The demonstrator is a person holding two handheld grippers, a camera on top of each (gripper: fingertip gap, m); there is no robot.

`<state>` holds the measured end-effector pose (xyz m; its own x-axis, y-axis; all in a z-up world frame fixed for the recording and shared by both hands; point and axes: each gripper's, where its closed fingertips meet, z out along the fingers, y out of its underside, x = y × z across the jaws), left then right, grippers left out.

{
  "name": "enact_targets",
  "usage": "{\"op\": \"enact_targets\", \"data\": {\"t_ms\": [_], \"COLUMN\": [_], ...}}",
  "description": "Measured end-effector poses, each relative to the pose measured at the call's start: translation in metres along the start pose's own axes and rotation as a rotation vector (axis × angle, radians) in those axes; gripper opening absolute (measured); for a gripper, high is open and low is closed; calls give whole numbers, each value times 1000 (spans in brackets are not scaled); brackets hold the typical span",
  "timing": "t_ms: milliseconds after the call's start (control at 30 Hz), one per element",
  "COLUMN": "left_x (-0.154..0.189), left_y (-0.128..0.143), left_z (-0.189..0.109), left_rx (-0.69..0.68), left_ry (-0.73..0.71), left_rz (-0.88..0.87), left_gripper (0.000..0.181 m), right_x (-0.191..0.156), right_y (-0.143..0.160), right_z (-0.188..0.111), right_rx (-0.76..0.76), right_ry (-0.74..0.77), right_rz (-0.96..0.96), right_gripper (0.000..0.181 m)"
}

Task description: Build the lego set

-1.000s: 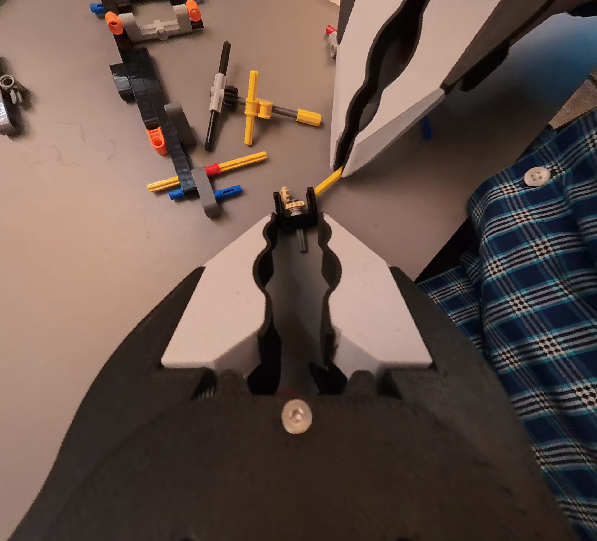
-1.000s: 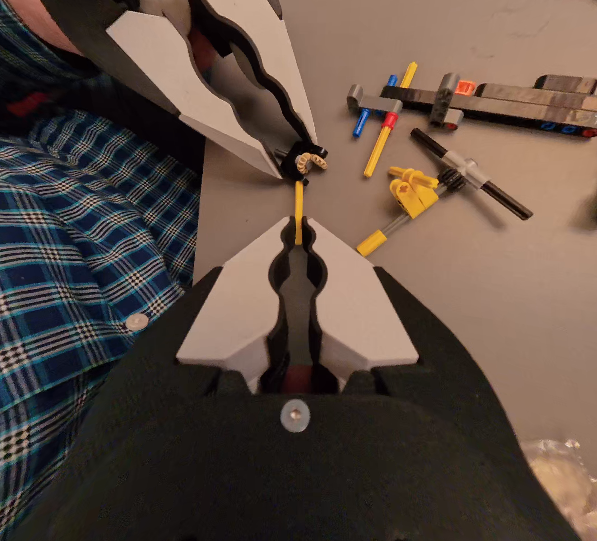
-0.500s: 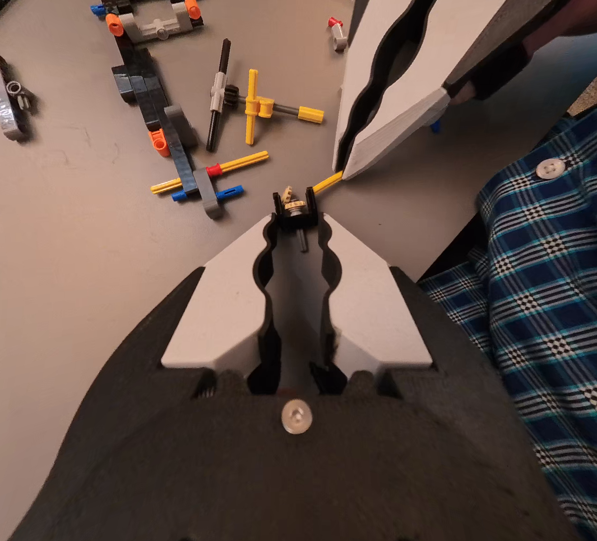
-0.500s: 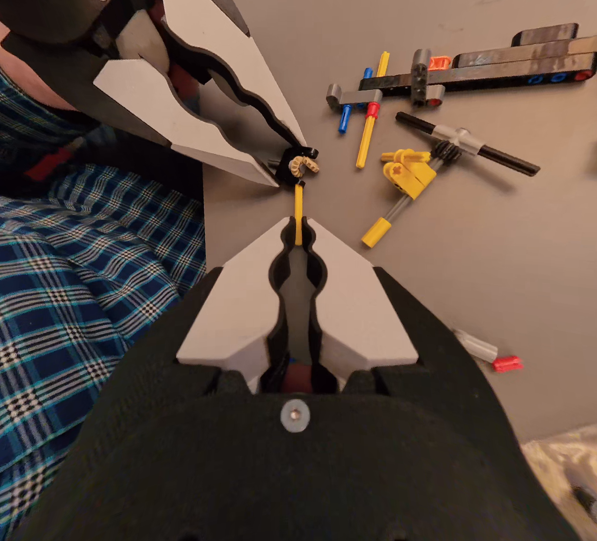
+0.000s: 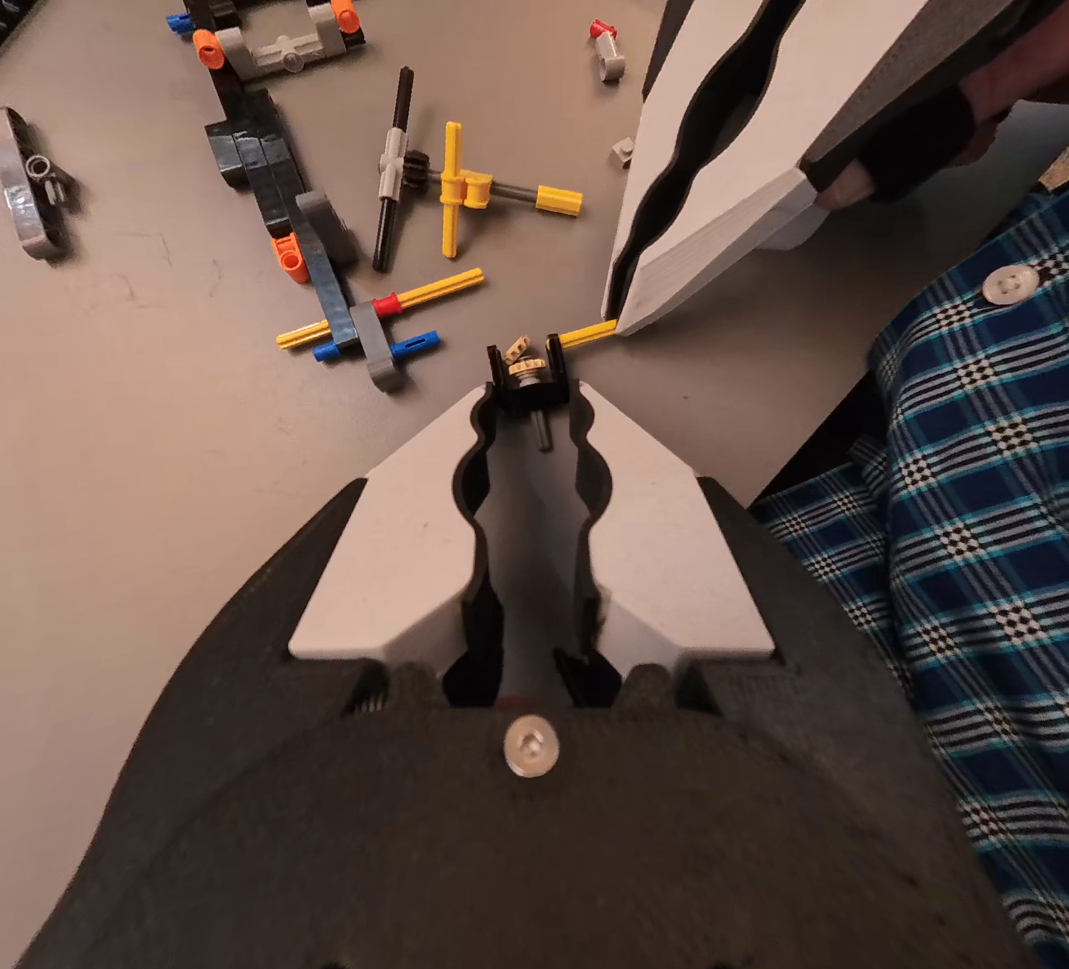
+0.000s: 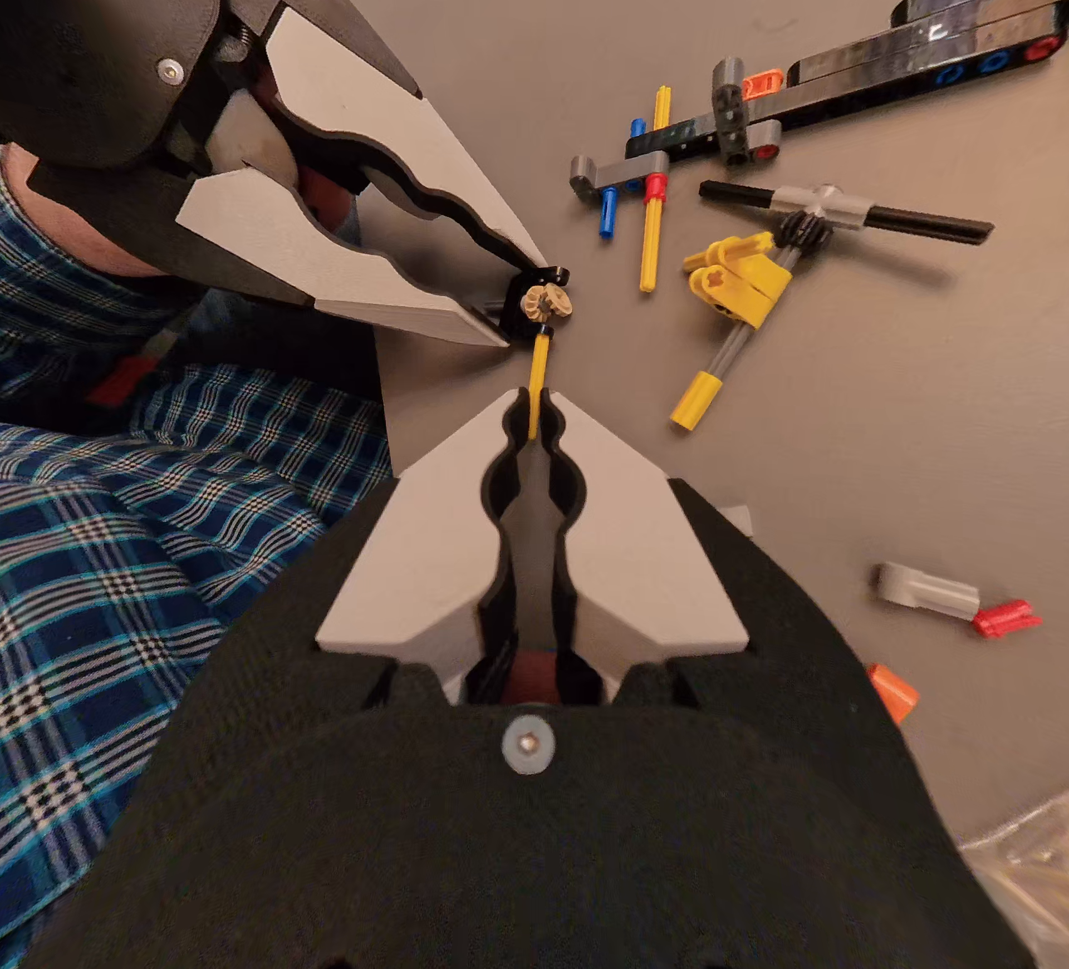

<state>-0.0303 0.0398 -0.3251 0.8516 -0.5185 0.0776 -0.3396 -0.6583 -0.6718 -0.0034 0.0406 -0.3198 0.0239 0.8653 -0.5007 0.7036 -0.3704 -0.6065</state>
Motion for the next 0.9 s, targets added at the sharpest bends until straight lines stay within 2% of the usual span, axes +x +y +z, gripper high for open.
{"op": "enact_targets", "data": {"t_ms": [900], "left_x": [-1], "left_y": [3], "left_z": [0], "left_rx": [-24], "left_ry": [-13], "left_rz": [48], "left_gripper": [23], "right_x": [-1], "right_y": [-3], "right_z": [6], "right_rx": [38], "right_ry": [5], "right_rz": [116], "right_gripper": [1]}}
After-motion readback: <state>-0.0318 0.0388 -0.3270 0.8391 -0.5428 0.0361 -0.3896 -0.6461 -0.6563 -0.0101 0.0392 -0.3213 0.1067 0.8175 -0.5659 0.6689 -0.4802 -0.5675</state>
